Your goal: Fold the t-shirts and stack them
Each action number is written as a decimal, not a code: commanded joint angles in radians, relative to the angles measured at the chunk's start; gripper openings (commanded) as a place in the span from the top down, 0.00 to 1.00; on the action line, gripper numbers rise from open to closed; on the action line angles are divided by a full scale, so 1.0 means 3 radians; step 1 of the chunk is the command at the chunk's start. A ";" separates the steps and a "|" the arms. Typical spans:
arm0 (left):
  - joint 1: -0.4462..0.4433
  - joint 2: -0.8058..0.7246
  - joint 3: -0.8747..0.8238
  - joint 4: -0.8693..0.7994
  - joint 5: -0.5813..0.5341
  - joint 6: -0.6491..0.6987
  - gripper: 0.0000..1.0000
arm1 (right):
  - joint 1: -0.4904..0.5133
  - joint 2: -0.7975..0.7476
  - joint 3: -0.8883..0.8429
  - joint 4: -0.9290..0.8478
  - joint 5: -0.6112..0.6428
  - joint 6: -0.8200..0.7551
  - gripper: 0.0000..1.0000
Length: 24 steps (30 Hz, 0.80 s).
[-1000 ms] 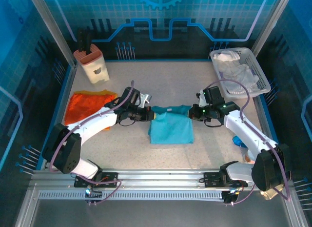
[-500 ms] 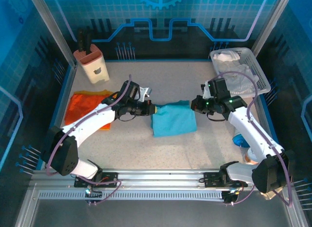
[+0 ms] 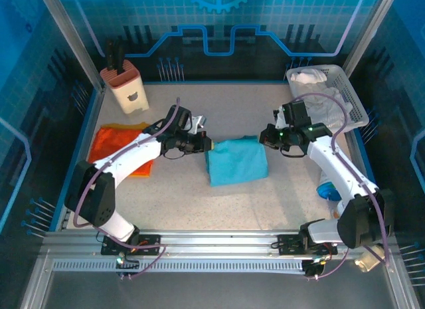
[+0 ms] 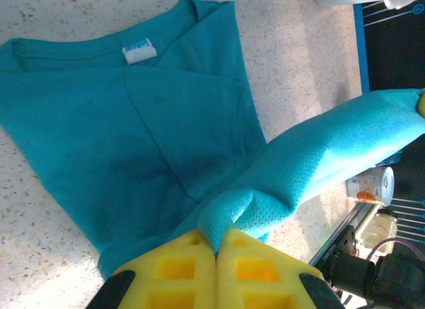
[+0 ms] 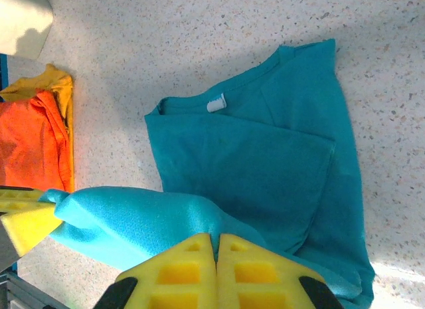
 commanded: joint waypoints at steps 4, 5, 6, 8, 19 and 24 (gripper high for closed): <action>0.0106 0.0209 0.0093 0.0196 0.0169 -0.0045 1.00 | -0.0101 0.0238 0.0120 0.0262 -0.0188 0.0007 1.00; 0.0124 0.0251 0.0108 0.0211 0.0191 -0.0049 1.00 | -0.0112 0.0290 0.0137 0.0291 -0.0212 0.0003 1.00; 0.0141 0.0285 0.0118 0.0225 0.0199 -0.0049 1.00 | -0.0115 0.0333 0.0149 0.0315 -0.0223 -0.0007 1.00; 0.0165 0.0358 0.0137 0.0258 0.0217 -0.0053 1.00 | -0.0128 0.0435 0.0185 0.0362 -0.0246 -0.0023 1.00; 0.0280 0.0651 0.0162 0.0454 0.0228 -0.0119 1.00 | -0.0186 0.0974 0.0344 0.0667 -0.0356 -0.0077 1.00; 0.0339 0.0794 0.0190 0.0505 0.0235 -0.0120 1.00 | -0.0198 0.1260 0.0566 0.0721 -0.0410 -0.0145 1.00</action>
